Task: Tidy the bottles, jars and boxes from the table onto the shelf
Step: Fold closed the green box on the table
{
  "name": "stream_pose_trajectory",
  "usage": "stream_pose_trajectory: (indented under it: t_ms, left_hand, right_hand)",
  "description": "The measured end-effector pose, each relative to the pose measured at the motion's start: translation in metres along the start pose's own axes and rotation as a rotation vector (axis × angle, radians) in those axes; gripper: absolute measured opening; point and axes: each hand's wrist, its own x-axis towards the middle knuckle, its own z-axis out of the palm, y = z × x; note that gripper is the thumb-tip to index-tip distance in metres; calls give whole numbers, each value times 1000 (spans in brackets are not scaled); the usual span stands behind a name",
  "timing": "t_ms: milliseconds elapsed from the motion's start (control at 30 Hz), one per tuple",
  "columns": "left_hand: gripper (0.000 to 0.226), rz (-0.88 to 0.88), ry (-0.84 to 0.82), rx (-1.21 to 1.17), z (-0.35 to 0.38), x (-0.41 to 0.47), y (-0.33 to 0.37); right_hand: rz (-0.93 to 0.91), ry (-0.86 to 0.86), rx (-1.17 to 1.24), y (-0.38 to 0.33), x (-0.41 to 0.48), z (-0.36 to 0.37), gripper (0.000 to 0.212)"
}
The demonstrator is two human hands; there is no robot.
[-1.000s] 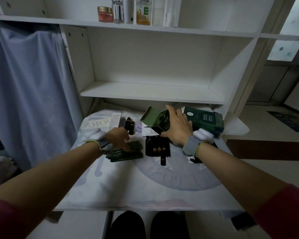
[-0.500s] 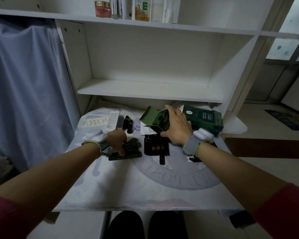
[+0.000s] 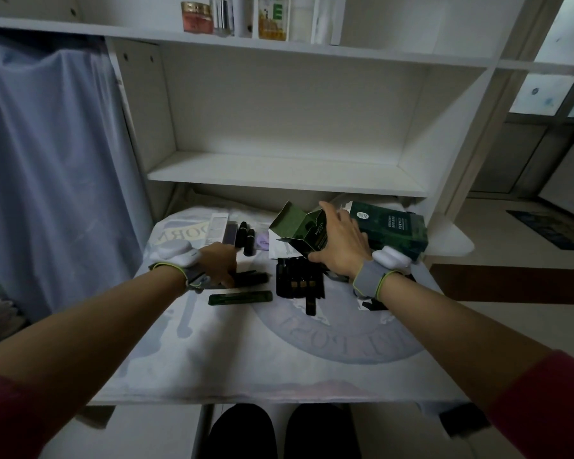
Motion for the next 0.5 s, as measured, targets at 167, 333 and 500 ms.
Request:
stream_pose_trajectory:
  t_ms: [167,333,500]
  left_hand:
    - [39,26,-4,92,4,2,9]
    - [33,2,153,205,21,7,10]
    - [31,21,180,185,21,8,9]
  right_hand:
    - [-6,5,2,-1,1,1,106]
    - [-8,10,-6,-1,1,3,106]
    - [-5,10,6,0,1,4,106]
